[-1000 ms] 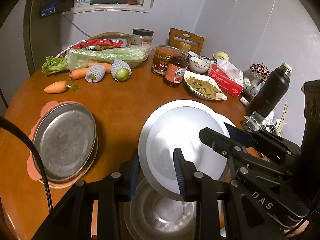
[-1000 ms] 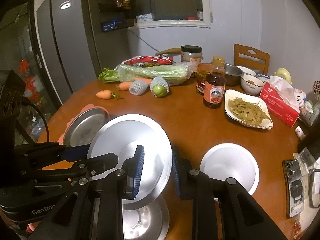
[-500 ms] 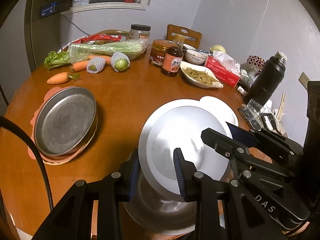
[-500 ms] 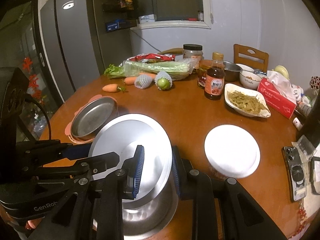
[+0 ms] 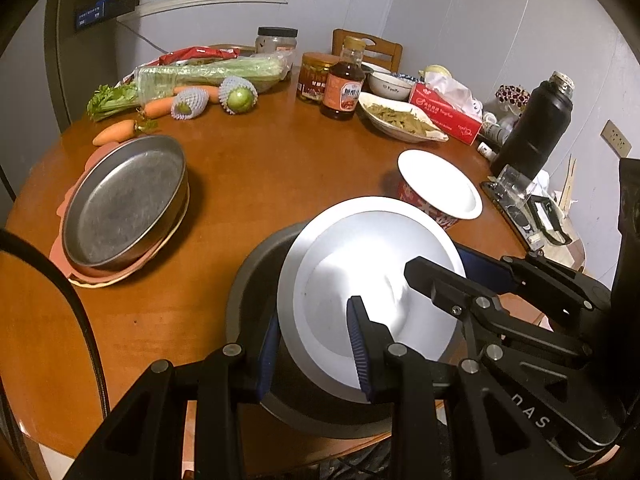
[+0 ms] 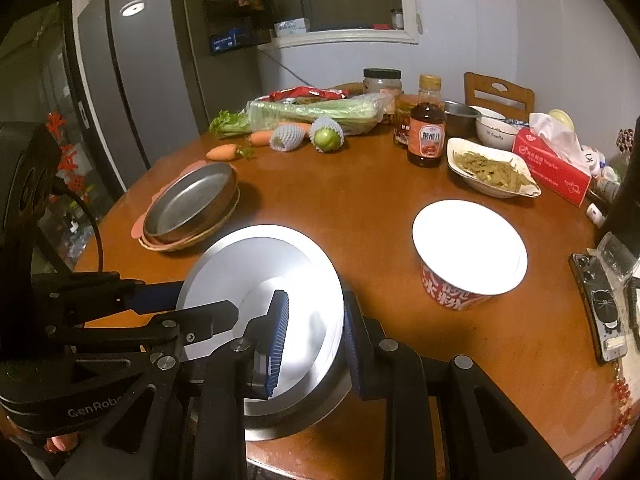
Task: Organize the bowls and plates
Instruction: 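Hold the white plate over the steel bowl with the left tool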
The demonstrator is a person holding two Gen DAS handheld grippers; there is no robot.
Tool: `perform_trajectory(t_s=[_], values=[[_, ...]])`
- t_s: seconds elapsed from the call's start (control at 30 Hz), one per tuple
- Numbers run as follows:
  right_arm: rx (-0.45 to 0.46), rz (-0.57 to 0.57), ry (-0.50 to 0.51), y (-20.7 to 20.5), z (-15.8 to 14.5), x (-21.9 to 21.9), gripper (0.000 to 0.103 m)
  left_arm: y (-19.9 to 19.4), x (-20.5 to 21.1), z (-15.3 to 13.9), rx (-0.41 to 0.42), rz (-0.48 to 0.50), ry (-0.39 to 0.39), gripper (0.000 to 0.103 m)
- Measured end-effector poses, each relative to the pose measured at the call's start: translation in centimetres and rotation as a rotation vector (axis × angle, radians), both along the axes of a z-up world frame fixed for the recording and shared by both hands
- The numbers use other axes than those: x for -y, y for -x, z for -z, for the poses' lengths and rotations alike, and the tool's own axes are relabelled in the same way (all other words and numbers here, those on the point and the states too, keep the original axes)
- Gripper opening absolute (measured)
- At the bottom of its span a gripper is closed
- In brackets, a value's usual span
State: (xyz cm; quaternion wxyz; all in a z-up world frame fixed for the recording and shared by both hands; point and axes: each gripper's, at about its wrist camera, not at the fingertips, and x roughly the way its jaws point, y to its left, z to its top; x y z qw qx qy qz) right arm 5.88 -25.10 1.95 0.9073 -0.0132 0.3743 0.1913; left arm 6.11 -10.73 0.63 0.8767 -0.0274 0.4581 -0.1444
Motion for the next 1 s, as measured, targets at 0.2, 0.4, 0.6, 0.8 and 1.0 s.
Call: perform_trajectory(t_s=[0.2, 0.4, 0.6, 0.8, 1.0], values=[[-0.006, 0.007, 0.014, 0.1, 0.8, -0.2, 0.028, -0.1, -0.1, 0.7, -0.009, -0.001, -0.014, 0.032], [-0.006, 0.013, 0.04, 0.0, 1.3, -0.7, 0.028, -0.4, -0.4, 1.4, -0.019, -0.005, -0.015, 0.032], [-0.014, 0.018, 0.053, -0.3, 1.9, -0.8, 0.028, -0.5, -0.4, 1.5, -0.014, -0.005, -0.011, 0.032], [-0.019, 0.02, 0.054, -0.4, 2.1, -0.9, 0.028, -0.5, -0.6, 1.3, -0.003, -0.008, -0.008, 0.032], [-0.015, 0.022, 0.052, -0.4, 2.1, -1.0, 0.028, -0.5, -0.8, 1.2, 0.002, -0.013, -0.004, 0.033]])
